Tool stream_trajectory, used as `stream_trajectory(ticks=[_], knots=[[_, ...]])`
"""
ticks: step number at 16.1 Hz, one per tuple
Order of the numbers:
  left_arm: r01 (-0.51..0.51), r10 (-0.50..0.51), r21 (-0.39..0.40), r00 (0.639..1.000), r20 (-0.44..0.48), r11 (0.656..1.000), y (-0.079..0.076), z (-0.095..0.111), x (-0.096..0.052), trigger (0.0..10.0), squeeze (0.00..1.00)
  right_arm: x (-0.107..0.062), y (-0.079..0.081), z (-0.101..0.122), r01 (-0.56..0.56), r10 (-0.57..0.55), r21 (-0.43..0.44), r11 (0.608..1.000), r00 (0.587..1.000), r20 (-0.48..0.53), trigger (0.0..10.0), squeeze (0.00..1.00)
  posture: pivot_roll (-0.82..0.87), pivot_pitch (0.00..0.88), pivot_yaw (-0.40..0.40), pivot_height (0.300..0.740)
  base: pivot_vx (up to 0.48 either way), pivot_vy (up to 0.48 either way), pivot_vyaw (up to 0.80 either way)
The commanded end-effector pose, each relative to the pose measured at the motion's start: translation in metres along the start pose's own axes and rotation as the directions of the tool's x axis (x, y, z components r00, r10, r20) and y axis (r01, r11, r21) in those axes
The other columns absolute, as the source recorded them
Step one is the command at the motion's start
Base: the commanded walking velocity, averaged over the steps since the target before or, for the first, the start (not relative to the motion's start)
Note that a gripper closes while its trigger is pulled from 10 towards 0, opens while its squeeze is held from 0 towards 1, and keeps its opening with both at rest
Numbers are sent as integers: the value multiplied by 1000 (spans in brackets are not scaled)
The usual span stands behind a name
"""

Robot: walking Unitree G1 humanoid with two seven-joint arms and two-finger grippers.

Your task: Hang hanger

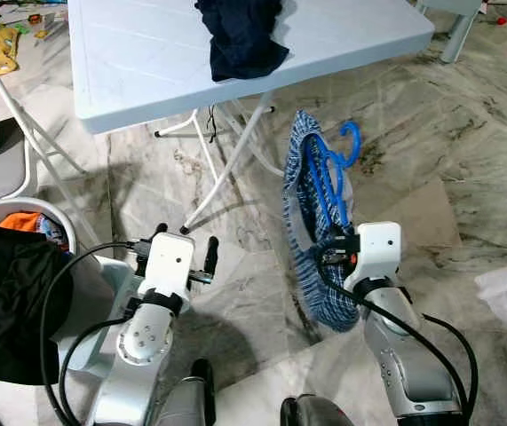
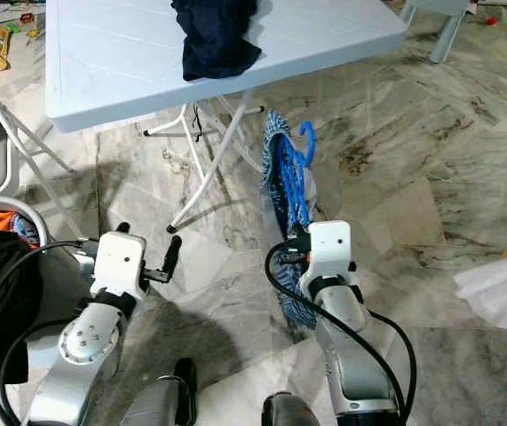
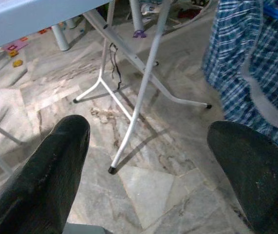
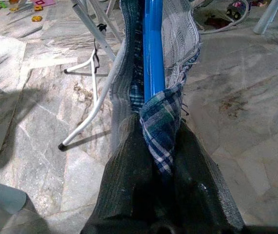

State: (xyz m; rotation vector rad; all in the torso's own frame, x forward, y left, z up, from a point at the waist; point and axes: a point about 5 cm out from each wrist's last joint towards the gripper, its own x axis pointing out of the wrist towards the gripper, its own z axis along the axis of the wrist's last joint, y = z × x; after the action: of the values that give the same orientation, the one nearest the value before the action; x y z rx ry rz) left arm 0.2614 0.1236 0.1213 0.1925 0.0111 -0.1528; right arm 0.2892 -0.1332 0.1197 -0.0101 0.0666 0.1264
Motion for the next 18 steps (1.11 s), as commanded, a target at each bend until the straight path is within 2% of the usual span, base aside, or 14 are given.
stream_trajectory(ticks=[1, 4, 9, 18], knots=[[7, -7, -2, 1000, -6, 1000, -1, -2, -2, 10000, 0, 0, -1, 1, 4, -4, 1, 1000, 1000, 6, 10000, 0, -22, 291, -35, 740, 0, -304, 0], [19, -19, 1, 1000, -17, 1000, 0, -5, -5, 10000, 0, -3, 2, -3, 6, -6, 7, 1000, 1000, -3, 10000, 0, -23, 294, -26, 740, 0, -306, 0], [16, -16, 3, 1000, -10, 1000, 1, -2, -1, 10000, 0, -2, 2, -3, 4, -4, 7, 1000, 1000, -2, 10000, 0, -23, 295, -21, 740, 0, -306, 0], [-9, 8, -4, 1000, -15, 1000, 0, -5, -1, 10000, 0, -2, 4, -8, -25, 25, 3, 1000, 999, -22, 10000, 0, -10, 268, -33, 740, 0, 0, 0]])
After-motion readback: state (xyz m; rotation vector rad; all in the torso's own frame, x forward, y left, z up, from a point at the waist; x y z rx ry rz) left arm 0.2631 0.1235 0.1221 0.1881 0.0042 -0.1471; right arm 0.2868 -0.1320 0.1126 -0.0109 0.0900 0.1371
